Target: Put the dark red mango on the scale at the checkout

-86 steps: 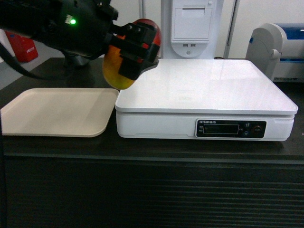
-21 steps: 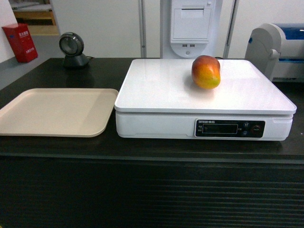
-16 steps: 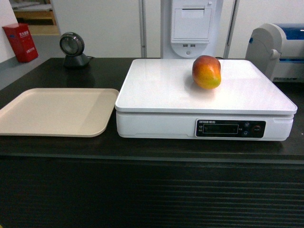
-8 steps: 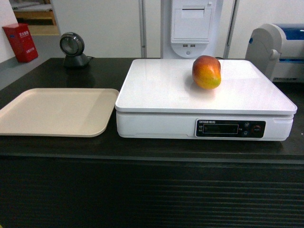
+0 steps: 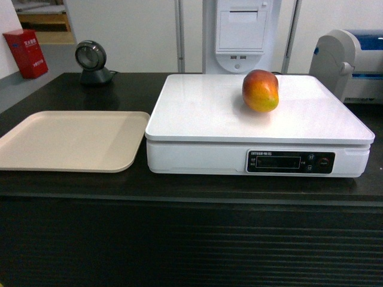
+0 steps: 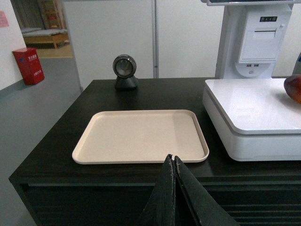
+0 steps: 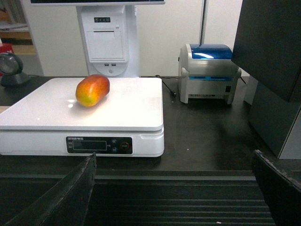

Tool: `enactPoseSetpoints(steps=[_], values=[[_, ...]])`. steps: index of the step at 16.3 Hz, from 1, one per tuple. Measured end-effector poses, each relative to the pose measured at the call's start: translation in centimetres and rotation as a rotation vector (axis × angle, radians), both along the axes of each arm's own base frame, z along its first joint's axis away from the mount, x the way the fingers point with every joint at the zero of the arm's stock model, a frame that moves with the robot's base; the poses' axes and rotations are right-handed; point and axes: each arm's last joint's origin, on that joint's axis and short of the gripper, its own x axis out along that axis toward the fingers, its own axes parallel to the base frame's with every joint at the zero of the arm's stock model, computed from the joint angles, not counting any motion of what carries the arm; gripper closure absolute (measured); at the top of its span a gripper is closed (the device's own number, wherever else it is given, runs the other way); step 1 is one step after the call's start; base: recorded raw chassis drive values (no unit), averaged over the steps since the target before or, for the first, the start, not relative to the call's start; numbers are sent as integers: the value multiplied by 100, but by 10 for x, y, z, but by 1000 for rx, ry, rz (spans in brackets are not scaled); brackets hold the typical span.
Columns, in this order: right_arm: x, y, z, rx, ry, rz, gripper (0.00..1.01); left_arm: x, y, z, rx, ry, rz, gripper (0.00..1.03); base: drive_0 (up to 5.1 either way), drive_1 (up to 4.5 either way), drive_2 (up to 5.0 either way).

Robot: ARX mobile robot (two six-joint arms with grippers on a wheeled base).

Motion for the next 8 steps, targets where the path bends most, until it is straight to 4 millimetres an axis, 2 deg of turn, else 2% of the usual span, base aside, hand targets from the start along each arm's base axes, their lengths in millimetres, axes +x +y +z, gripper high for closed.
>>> enactPoseSetpoints(steps=[2, 3, 7, 8], values=[[0, 0, 0, 0, 0, 0, 3, -4, 0, 0, 0, -2, 0, 101, 0, 0, 0], [0, 0, 0, 0, 0, 1, 3, -15, 0, 0, 0, -9, 1, 101, 0, 0, 0], [0, 0, 0, 0, 0, 0, 3, -15, 0, -3, 0, 10, 0, 101, 0, 0, 0], [0, 0, 0, 0, 0, 0, 3, -15, 0, -3, -2, 10, 0, 94, 0, 0, 0]])
